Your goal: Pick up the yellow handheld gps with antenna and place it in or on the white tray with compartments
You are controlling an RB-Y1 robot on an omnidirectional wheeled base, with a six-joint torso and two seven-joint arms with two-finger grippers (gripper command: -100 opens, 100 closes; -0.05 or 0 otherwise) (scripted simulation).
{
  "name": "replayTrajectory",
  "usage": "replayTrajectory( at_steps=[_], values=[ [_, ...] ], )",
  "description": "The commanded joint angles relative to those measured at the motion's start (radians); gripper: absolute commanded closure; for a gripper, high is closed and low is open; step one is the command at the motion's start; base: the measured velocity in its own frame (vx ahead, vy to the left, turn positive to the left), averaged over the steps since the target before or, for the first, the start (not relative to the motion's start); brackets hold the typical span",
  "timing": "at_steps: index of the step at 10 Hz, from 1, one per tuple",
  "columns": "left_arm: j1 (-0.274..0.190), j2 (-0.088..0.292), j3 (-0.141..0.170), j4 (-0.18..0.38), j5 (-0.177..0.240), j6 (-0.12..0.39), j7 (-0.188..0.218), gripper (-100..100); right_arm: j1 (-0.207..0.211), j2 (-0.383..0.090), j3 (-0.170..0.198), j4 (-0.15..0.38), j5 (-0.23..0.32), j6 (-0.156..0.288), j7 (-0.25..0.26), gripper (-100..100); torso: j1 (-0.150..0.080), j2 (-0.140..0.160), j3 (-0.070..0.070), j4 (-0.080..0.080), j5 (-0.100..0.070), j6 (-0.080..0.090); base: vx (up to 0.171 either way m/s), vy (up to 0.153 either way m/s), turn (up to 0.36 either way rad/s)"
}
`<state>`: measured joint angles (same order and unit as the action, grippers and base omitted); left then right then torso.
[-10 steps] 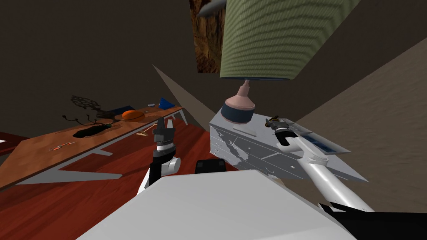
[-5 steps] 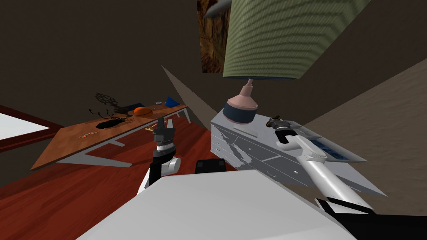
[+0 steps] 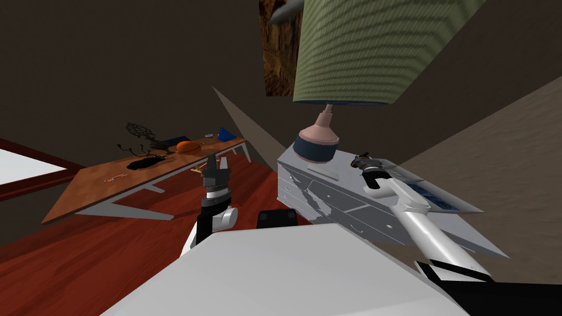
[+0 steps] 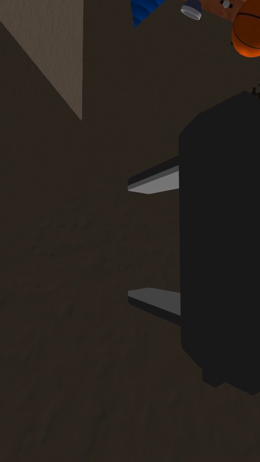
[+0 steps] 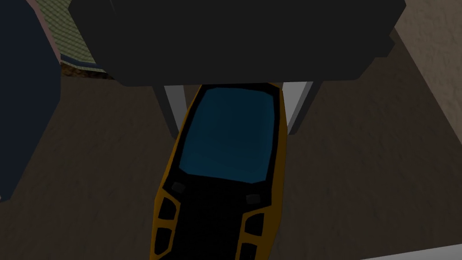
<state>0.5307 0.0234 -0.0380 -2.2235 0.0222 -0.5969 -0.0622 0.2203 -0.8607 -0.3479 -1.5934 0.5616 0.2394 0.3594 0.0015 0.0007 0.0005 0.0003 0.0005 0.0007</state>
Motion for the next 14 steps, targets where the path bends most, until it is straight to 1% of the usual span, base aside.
replayTrajectory(
  at_steps=[1,2,3,4,5,6,7,9,10,11,12,13,14],
  values=[
    [0.000,0.000,0.000,0.000,0.000,0.000,0.000,0,0.005,0.000,-0.001,-0.001,0.000,-0.014,-0.001,100,0.000,0.000,0.000,0.000,0.000,0.000,0.031,0.021,-0.154],
    [0.000,0.000,0.000,0.000,0.000,0.000,0.000,0,0.016,0.005,-0.003,-0.012,0.001,-0.026,-0.002,100,0.001,0.000,0.000,0.000,0.000,0.002,0.057,0.049,-0.232],
    [0.000,0.000,0.000,0.000,0.000,0.000,0.000,0,0.039,0.015,-0.007,-0.035,0.004,-0.052,-0.004,100,0.002,-0.001,0.000,-0.001,0.000,0.004,0.096,0.084,-0.302],
    [0.000,0.000,0.000,0.000,0.000,0.000,0.000,0,0.022,-0.001,0.001,-0.025,-0.005,-0.028,-0.003,100,0.004,-0.002,-0.001,-0.001,-0.001,0.004,0.046,0.049,-0.083],
    [0.000,0.000,0.000,0.000,0.000,0.000,0.000,0,0.024,-0.001,0.001,-0.027,-0.006,-0.030,-0.004,0,0.002,-0.001,-0.001,-0.001,-0.001,0.002,0.004,0.008,0.009],
    [0.000,0.000,0.000,0.000,0.000,0.000,0.000,0,0.031,0.012,-0.013,-0.031,-0.014,-0.026,-0.015,100,0.000,0.000,0.000,-0.001,-0.001,0.002,-0.046,0.076,-0.097],
    [0.000,0.000,0.000,0.000,0.000,0.000,0.000,0,0.033,0.016,-0.018,-0.034,-0.016,-0.024,-0.018,100,0.003,0.005,0.002,-0.001,-0.003,0.005,-0.052,0.158,-0.116],
    [0.000,0.000,0.000,0.000,0.000,0.000,0.000,0,0.048,0.018,-0.044,-0.052,-0.030,-0.013,-0.037,100,0.011,0.013,0.005,-0.003,-0.007,0.008,-0.106,0.222,-0.151],
    [0.000,0.000,0.000,0.000,0.000,0.000,0.000,0,0.067,-0.004,-0.074,-0.076,-0.047,0.005,-0.061,100,0.012,0.017,0.006,-0.003,-0.008,0.010,-0.087,0.248,-0.266],
    [0.000,0.000,0.000,0.000,0.000,0.000,0.000,0,0.077,-0.025,-0.088,-0.088,-0.059,0.015,-0.075,100,0.013,0.018,0.008,-0.002,-0.007,0.012,-0.070,0.175,-0.228],
    [0.000,0.000,0.000,0.000,0.000,0.000,0.000,0,0.082,-0.037,-0.094,-0.094,-0.065,0.020,-0.082,100,0.010,0.017,0.007,-0.002,-0.007,0.011,-0.056,0.054,-0.080],
    [0.000,0.000,0.000,0.000,0.000,0.000,0.000,0,0.092,-0.066,-0.103,-0.102,-0.078,0.030,-0.096,100,0.004,0.015,0.006,-0.002,-0.008,0.010,-0.046,-0.040,-0.069],
    [0.000,0.000,0.000,0.000,0.000,0.000,0.000,0,0.097,-0.082,-0.106,-0.105,-0.086,0.034,-0.102,100,-0.003,0.013,0.005,-0.003,-0.009,0.010,-0.058,-0.083,-0.059]
  ],
)
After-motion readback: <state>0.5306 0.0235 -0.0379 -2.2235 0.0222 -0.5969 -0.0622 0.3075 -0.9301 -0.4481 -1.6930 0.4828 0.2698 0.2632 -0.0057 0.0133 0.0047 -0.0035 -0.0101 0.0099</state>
